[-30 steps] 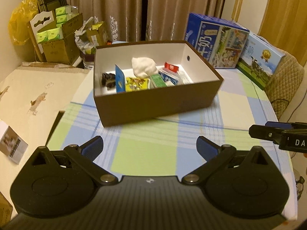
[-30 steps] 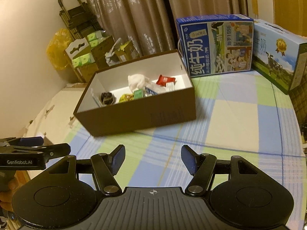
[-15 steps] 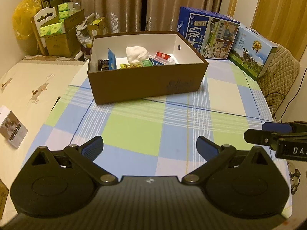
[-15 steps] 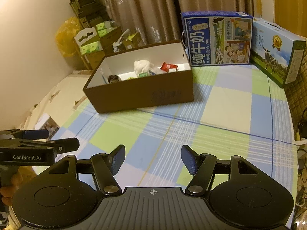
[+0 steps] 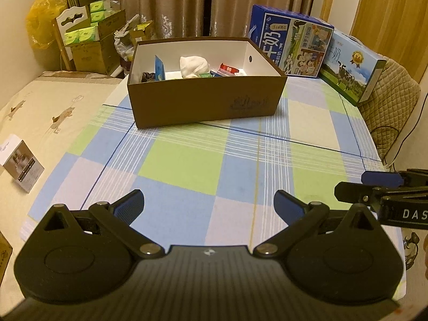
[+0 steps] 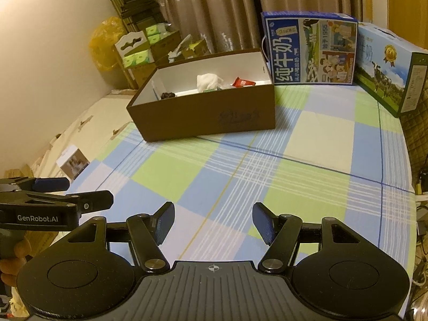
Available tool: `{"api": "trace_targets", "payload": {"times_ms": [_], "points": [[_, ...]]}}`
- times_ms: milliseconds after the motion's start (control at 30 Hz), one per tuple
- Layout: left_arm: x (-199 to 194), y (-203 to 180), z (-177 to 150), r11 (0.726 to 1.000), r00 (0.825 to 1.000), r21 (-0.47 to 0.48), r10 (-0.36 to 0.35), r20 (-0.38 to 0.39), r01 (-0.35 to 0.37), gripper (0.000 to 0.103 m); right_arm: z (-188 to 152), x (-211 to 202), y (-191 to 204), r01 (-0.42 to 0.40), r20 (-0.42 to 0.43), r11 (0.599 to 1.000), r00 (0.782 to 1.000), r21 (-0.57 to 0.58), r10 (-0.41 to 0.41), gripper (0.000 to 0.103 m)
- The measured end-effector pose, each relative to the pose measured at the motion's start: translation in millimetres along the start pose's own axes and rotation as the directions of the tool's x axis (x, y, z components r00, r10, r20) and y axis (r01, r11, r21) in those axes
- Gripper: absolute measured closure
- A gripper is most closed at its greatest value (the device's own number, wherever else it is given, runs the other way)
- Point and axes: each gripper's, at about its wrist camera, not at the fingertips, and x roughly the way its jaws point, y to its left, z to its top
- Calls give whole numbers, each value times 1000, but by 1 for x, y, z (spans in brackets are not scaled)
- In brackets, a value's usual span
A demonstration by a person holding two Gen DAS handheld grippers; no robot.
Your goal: Organize objects
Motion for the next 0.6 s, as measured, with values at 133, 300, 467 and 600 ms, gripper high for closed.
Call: {"api": "trace_targets", "payload": {"times_ms": [133, 300, 467, 600], "points": [[-4, -3, -5, 1000, 1000, 1, 2, 7, -2, 1, -4, -3, 0, -4, 2, 1000, 1000, -8, 4, 41], [-6, -5, -9, 1000, 1000, -4, 3, 6, -3, 1, -8, -6, -1, -4, 2, 1000, 1000, -14, 4, 41], [-7, -7, -14, 1000, 1000, -5, 5, 2, -5, 1, -11, -6, 0, -10, -4, 1000, 1000, -21, 10, 41], [-9, -8, -16, 1000, 1000, -4, 6, 2, -6, 1, -13, -7, 0, -14, -5, 1000, 1000, -26, 14, 41]]}}
